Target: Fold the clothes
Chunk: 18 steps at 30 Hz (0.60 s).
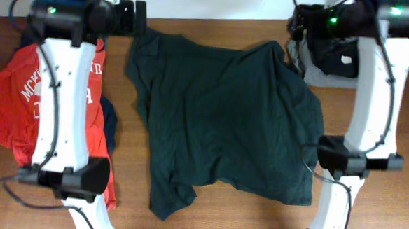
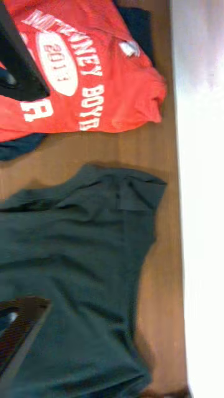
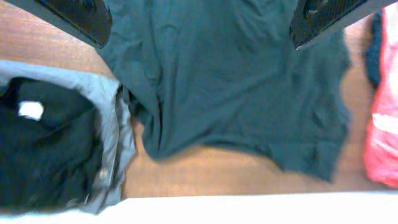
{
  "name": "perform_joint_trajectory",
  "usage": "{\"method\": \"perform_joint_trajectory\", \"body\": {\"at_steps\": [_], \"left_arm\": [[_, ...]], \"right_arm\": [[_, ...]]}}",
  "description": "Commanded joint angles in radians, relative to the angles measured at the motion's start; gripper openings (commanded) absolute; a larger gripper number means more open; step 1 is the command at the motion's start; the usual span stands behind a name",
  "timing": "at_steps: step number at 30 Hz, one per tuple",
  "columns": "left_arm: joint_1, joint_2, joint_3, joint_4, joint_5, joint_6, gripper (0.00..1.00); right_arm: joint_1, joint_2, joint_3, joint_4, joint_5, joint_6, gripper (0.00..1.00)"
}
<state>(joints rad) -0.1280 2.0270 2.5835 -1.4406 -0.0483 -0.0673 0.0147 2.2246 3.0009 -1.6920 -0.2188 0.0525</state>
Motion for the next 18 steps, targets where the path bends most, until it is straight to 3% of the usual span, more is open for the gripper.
{"method": "perform_joint_trajectory", "body": {"at_steps": [1, 6, 10, 14, 18], "left_arm": [[0.000, -0.061, 0.003, -0.092, 0.027, 0.012, 0.99], [0.000, -0.125, -0.002, -0.248, 0.027, 0.013, 0.99], [0.002, -0.182, -0.088, -0.247, 0.034, -0.001, 0.99], [0.020, -0.187, -0.241, -0.239, 0.034, -0.046, 0.98], [0.055, -0.187, -0.502, -0.133, 0.042, -0.067, 0.93]], "right_arm": [[-0.001, -0.118, 0.006, -0.007, -0.028, 0.055, 0.96], [-0.001, -0.322, -0.098, -0.007, -0.034, 0.054, 0.96], [-0.001, -0.562, -0.361, -0.007, 0.023, 0.054, 0.96], [-0.001, -0.699, -0.607, -0.006, 0.025, 0.054, 0.96], [-0.001, -0.758, -0.820, -0.006, 0.025, 0.043, 0.96]]}}
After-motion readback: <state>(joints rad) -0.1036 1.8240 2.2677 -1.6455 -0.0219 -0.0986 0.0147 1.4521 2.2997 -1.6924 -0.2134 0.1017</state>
